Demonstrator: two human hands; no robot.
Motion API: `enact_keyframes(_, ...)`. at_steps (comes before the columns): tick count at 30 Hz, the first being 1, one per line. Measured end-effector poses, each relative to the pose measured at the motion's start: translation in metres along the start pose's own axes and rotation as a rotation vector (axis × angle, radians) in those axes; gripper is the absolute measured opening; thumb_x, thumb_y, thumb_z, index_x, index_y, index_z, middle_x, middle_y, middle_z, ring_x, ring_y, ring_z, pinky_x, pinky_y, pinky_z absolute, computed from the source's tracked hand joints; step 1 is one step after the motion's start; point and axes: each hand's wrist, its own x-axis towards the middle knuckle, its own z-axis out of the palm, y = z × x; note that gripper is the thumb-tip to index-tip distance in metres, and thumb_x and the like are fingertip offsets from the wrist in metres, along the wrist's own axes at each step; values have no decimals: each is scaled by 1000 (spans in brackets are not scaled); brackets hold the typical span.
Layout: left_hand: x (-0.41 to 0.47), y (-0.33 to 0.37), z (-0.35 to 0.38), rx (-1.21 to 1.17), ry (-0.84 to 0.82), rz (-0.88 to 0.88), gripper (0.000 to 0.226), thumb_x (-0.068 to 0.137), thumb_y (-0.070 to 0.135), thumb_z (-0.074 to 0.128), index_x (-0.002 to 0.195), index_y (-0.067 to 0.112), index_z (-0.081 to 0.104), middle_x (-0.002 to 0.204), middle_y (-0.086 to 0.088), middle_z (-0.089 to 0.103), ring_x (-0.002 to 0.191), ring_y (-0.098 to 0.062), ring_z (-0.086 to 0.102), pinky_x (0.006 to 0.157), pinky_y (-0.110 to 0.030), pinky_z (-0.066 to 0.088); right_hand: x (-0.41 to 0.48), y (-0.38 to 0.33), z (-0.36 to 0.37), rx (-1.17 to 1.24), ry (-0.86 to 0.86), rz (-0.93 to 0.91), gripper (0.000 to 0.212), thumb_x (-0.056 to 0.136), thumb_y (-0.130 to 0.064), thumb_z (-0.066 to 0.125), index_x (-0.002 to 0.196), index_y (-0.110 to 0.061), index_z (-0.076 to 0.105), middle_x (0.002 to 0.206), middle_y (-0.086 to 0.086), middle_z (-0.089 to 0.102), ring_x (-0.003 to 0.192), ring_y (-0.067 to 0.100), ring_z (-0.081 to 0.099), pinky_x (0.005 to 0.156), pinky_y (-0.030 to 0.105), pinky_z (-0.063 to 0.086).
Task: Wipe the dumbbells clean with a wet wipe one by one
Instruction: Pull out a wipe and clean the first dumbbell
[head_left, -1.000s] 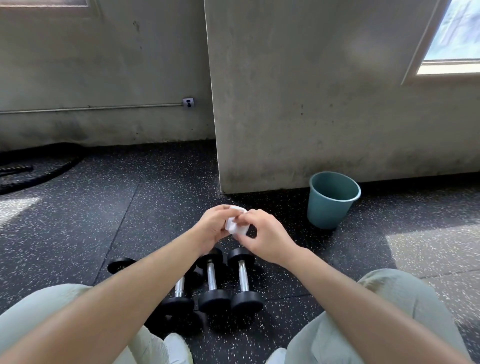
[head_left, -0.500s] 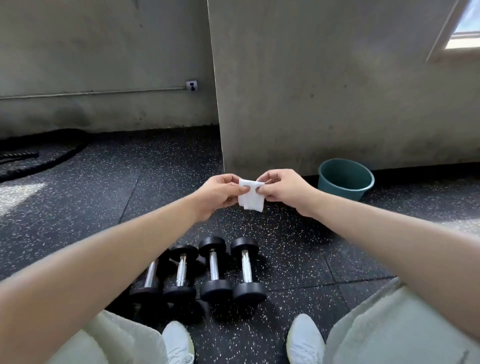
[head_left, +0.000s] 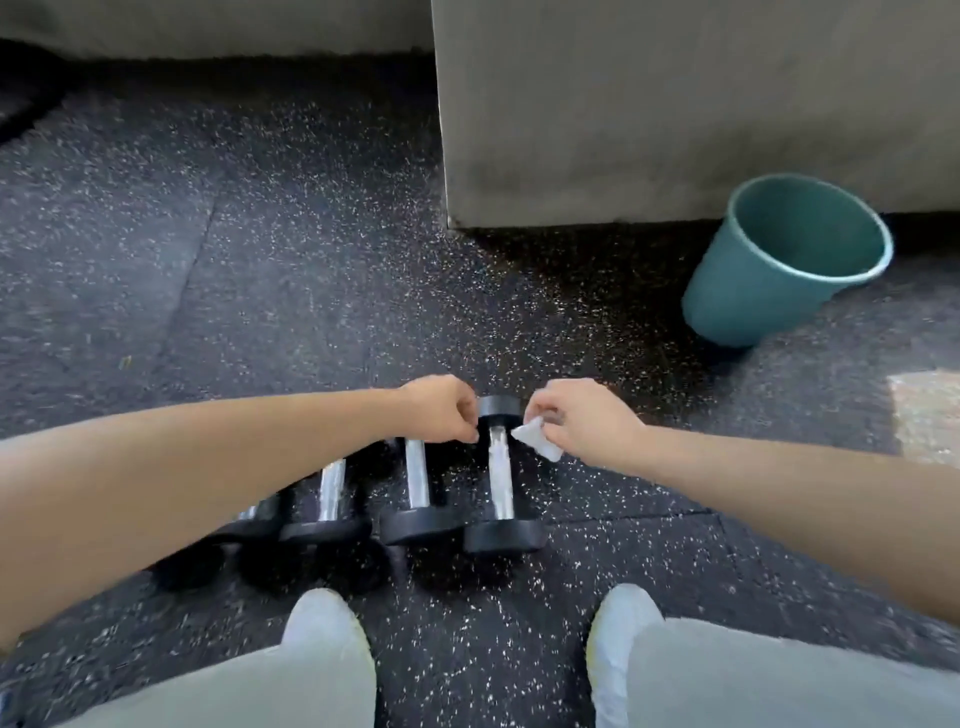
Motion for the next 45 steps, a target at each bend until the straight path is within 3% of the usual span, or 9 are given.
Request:
enact_keyframes(4,34,-32,42,117,31,10,26,92,47,70,112,31,70,107,9,72,100,-18,68,88,-37,59,12,37,77,93,26,88,24,85,-10,59,93,-29,70,95,-11,61,85,13,59,81,38,52)
enact_keyframes(13,-17,-7,75,94,-87,136,55,81,53,83,125,25,64,105,10,66,98,-17,64,84,-34,54,20,19,124,11,446,-17,18,84,-6,66,91,-20,58,95,-7,55,77,17,55,62,35,45)
enact_keyframes(18,4,-19,114,271,-128,105,96,68,74,82,139,20,49,119,4,53,112,-20,53,88,-34,46,41,24,166,-298,273,-127,31,66,-7,86,85,-17,63,91,-2,56,79,18,55,46,23,39)
enact_keyframes(20,14,-30,133,267,-146,112,102,65,79,80,142,21,47,123,4,55,114,-20,54,92,-35,49,41,35,174,-251,266,-165,22,77,-10,81,94,-13,67,101,0,59,89,21,57,55,27,51)
enact_keyframes(23,19,-37,155,279,-117,197,83,69,77,76,133,28,55,117,9,61,108,-18,60,91,-37,53,38,44,167,-173,213,-200,33,97,-14,54,129,-8,60,132,8,56,117,28,54,90,42,54)
enact_keyframes(25,19,-39,162,246,-50,234,68,72,74,74,123,33,59,107,13,62,99,-15,61,85,-35,52,35,47,166,-157,202,-214,40,98,-13,51,138,-7,54,140,9,52,125,28,50,98,42,51)
enact_keyframes(34,15,-47,173,248,185,314,54,74,80,68,96,31,58,85,17,45,81,-9,42,73,-28,32,20,44,175,-217,285,-259,24,99,-25,53,112,-13,69,120,1,60,101,24,59,79,34,57)
enact_keyframes(40,11,-48,175,196,255,346,55,72,82,67,90,32,51,85,15,45,81,-8,42,71,-28,36,36,36,163,-238,251,-156,23,98,-20,56,119,-19,63,124,-4,53,107,19,54,67,30,53)
enact_keyframes(45,11,-53,179,218,328,366,59,71,84,66,85,27,56,85,12,48,79,-11,44,70,-28,35,9,36,162,-254,187,-270,18,90,-13,68,106,-18,73,107,-3,61,92,22,59,61,31,51)
